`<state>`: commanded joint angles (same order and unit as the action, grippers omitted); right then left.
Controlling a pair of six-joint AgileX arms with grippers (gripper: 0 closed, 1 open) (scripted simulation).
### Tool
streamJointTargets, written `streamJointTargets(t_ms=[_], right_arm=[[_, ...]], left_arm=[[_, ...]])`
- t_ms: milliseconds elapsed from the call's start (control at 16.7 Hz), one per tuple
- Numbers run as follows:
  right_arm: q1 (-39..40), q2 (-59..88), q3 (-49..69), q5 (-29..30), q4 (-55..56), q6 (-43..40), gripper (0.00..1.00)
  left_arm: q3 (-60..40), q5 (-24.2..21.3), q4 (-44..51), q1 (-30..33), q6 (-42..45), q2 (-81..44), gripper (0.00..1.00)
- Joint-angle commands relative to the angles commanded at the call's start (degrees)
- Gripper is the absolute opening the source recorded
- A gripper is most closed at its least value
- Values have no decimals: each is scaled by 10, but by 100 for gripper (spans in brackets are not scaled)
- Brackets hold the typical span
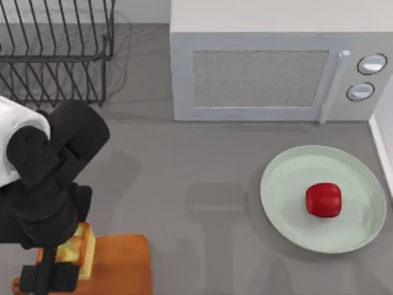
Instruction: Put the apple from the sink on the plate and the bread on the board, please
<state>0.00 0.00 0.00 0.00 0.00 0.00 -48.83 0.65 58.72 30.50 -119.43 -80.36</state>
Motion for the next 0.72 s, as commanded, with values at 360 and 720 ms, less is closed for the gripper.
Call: streamJointTargets(t_ms=[360, 720], right_arm=[[0, 0, 0, 0, 0, 0, 100], [0, 0, 0, 0, 0, 0, 100]], left_arm=[[17, 0, -29, -2, 3, -12, 0], [49, 0, -78, -1, 2, -31, 0]])
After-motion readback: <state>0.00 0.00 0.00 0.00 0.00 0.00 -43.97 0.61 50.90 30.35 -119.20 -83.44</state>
